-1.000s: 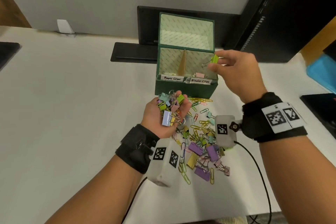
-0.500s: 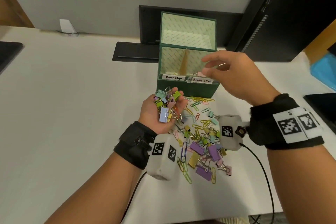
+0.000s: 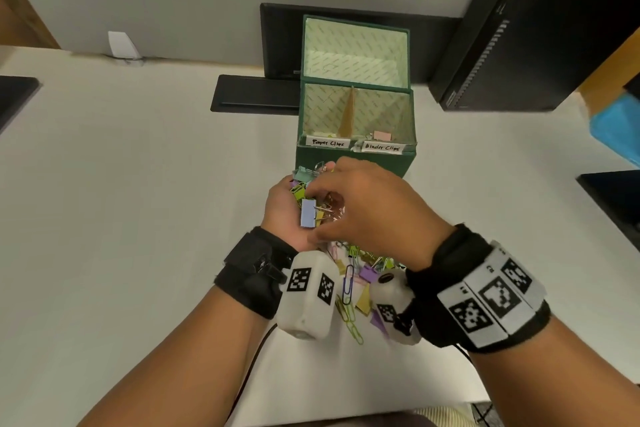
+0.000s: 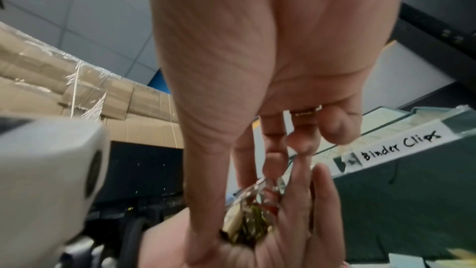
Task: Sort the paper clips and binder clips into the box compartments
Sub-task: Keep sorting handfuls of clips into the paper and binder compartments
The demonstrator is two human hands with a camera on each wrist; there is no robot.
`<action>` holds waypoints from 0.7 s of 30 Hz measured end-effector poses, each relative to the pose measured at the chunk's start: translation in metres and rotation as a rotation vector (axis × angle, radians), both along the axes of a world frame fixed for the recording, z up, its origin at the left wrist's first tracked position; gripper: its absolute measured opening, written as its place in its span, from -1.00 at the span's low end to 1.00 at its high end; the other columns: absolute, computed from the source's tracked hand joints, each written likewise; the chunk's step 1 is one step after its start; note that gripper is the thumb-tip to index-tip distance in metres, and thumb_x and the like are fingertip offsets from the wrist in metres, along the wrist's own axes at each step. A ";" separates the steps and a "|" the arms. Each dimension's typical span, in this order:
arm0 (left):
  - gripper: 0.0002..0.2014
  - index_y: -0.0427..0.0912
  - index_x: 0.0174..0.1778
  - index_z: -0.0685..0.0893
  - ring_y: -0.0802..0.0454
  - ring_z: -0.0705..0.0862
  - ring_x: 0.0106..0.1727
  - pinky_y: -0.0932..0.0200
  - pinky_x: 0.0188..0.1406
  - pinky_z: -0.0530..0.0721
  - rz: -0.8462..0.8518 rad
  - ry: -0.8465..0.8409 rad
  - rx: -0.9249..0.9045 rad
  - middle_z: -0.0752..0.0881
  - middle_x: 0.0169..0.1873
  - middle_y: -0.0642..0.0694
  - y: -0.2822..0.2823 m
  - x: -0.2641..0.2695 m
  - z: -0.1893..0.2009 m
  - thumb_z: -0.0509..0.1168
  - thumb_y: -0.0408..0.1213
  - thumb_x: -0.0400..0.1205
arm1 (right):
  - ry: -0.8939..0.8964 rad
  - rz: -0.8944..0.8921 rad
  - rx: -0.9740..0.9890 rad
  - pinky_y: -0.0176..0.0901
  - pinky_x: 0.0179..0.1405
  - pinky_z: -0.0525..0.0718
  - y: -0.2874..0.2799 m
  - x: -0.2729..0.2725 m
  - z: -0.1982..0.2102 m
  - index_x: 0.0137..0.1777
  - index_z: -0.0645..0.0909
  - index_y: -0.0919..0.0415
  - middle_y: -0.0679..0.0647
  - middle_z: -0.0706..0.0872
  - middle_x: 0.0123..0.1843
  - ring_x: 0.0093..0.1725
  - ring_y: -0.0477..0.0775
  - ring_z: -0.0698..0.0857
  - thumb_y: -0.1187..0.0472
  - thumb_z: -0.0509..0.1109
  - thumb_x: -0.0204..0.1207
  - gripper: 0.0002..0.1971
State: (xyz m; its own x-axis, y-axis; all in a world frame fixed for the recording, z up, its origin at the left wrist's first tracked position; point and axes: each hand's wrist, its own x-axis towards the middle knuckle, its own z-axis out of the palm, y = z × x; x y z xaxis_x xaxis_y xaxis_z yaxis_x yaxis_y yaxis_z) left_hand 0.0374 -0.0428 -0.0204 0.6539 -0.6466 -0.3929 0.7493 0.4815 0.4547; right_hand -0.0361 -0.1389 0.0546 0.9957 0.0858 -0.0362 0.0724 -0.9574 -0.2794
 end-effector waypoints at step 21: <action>-0.57 -0.39 0.00 0.70 -0.28 0.80 -0.25 -0.14 -0.37 0.80 0.097 0.306 -0.166 0.75 -0.21 -0.36 -0.002 0.002 -0.004 0.02 -0.15 0.73 | -0.126 -0.483 0.142 0.19 0.44 0.45 -0.066 0.054 0.013 0.66 0.28 -0.04 0.12 0.53 0.52 0.51 0.29 0.40 -0.18 0.41 0.55 -0.28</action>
State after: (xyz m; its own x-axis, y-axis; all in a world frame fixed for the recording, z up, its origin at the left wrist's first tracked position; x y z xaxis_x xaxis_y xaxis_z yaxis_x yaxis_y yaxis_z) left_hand 0.0394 -0.0447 -0.0246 0.5835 -0.6589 -0.4748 0.7859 0.6055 0.1256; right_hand 0.0182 -0.2053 0.0673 0.9187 -0.3895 0.0653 -0.3273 -0.8433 -0.4264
